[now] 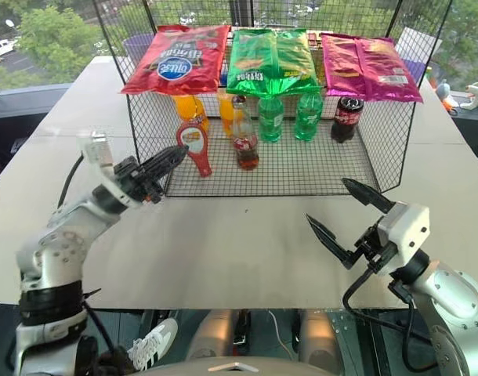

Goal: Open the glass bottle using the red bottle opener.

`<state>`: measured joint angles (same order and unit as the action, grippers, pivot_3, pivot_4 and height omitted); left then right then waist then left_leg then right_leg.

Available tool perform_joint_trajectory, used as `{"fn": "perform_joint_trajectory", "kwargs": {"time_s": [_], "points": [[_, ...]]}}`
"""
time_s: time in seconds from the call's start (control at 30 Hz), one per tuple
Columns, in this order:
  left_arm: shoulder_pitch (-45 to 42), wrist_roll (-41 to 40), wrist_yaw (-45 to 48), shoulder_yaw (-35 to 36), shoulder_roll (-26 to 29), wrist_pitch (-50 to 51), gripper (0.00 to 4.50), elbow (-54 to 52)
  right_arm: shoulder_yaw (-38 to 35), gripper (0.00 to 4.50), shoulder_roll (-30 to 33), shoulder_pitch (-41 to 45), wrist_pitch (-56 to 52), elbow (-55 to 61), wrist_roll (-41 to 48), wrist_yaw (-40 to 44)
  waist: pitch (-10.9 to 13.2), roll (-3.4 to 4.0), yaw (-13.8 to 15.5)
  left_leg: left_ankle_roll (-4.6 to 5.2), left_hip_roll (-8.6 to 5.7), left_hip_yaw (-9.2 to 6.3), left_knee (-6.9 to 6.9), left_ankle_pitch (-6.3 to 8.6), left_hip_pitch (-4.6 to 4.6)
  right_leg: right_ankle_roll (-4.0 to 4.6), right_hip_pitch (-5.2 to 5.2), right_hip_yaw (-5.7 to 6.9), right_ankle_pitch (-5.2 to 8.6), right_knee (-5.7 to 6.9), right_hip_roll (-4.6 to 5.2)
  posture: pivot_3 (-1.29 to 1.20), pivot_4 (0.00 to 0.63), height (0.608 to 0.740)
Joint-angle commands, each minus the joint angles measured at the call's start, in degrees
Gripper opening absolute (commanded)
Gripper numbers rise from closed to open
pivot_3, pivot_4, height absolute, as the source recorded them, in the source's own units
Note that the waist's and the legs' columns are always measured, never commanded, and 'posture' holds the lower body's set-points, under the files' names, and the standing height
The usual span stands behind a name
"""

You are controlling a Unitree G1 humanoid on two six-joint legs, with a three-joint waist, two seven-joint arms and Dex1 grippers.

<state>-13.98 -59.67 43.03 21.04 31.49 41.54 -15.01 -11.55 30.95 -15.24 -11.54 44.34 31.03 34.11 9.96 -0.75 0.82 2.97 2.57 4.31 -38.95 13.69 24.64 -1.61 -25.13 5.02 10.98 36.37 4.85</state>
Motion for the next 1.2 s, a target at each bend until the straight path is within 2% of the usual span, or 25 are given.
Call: {"fn": "perform_joint_trajectory", "kwargs": {"time_s": [0.03,0.17,0.2,0.3,0.43,0.47,0.53,0.63,0.9,1.2], "points": [[3.69,-13.05,1.74,2.34,3.51,8.88,0.03,-4.6,-0.54,4.5,2.75,2.47,-9.15,4.73,4.45,-4.85,0.0,0.01,-0.03,0.0,0.0,0.0,-0.06,0.0,-0.01,0.0,0.0,0.0,0.0,0.05,0.02,0.0,0.15,0.74],[5.03,-20.03,-0.54,-0.77,2.09,12.34,0.03,-6.29,1.06,4.5,4.52,8.04,-17.65,4.75,19.87,-5.57,0.0,0.0,0.09,-0.04,-0.02,-0.06,-0.21,0.03,-0.02,0.0,0.03,0.0,0.0,0.15,0.11,0.0,0.15,0.74],[4.71,-19.73,-0.8,-1.85,1.26,12.12,0.03,-6.32,1.69,4.5,4.36,9.93,-19.25,4.19,22.73,-6.51,0.0,0.0,0.06,-0.06,-0.03,-0.1,-0.23,0.04,-0.03,0.01,0.03,0.01,0.0,0.15,0.11,0.0,0.15,0.74],[2.63,-17.02,-2.25,-5.14,-2.65,9.88,0.03,-5.19,5.31,4.5,3.16,16.56,-27.47,-0.83,39.58,-14.64,0.0,-0.02,0.02,0.0,-0.09,-0.09,-0.24,0.01,-0.09,0.01,0.11,-0.02,-0.01,0.19,0.1,0.0,0.15,0.74],[0.72,-14.27,-2.93,-8.39,-6.94,7.82,0.03,-3.86,9.37,4.5,1.08,22.38,-31.17,-3.78,46.97,-18.33,0.02,-0.06,0.02,0.03,-0.19,-0.1,-0.22,-0.01,-0.01,0.04,0.06,-0.05,-0.01,0.19,0.04,0.0,0.15,0.74],[0.29,-13.8,-3.11,-8.84,-7.72,7.35,0.03,-3.53,10.09,4.5,0.56,23.45,-31.8,-4.55,48.02,-19.45,0.02,-0.06,0.02,0.03,-0.24,-0.1,-0.22,-0.01,0.04,0.04,0.03,-0.04,-0.01,0.18,0.03,0.0,0.15,0.74],[-0.33,-13.31,-3.04,-9.48,-8.84,6.86,0.0,-3.26,11.04,3.96,0.11,24.8,-32.74,-5.54,49.22,-20.39,0.02,-0.06,0.01,0.05,-0.28,-0.08,-0.21,0.0,0.06,0.05,0.02,-0.08,-0.01,0.18,0.01,0.0,0.15,0.74],[-1.04,-12.79,-2.91,-9.99,-9.52,6.4,0.0,-2.86,11.68,2.64,-0.63,26.35,-33.41,-6.77,50.27,-21.33,0.02,-0.07,0.02,0.08,-0.3,-0.06,-0.22,0.02,0.07,0.04,0.02,-0.1,-0.01,0.17,0.01,0.0,0.15,0.74],[-1.5,-11.06,-2.95,-11.03,-11.25,5.05,0.0,-2.98,13.01,2.64,-3.88,28.91,-33.93,-9.76,53.01,-22.98,0.02,-0.07,-0.01,0.09,-0.28,-0.05,-0.24,0.02,0.05,0.02,0.02,-0.1,-0.01,0.19,0.0,0.0,0.15,0.74],[-1.84,-10.47,-3.1,-11.37,-12.99,4.83,0.0,-3.33,15.27,2.64,-7.93,28.99,-33.99,-10.26,50.94,-23.08,0.02,-0.07,-0.02,0.09,-0.28,-0.05,-0.24,0.02,0.06,0.01,0.01,-0.1,-0.01,0.19,-0.01,0.0,0.15,0.74]]}}
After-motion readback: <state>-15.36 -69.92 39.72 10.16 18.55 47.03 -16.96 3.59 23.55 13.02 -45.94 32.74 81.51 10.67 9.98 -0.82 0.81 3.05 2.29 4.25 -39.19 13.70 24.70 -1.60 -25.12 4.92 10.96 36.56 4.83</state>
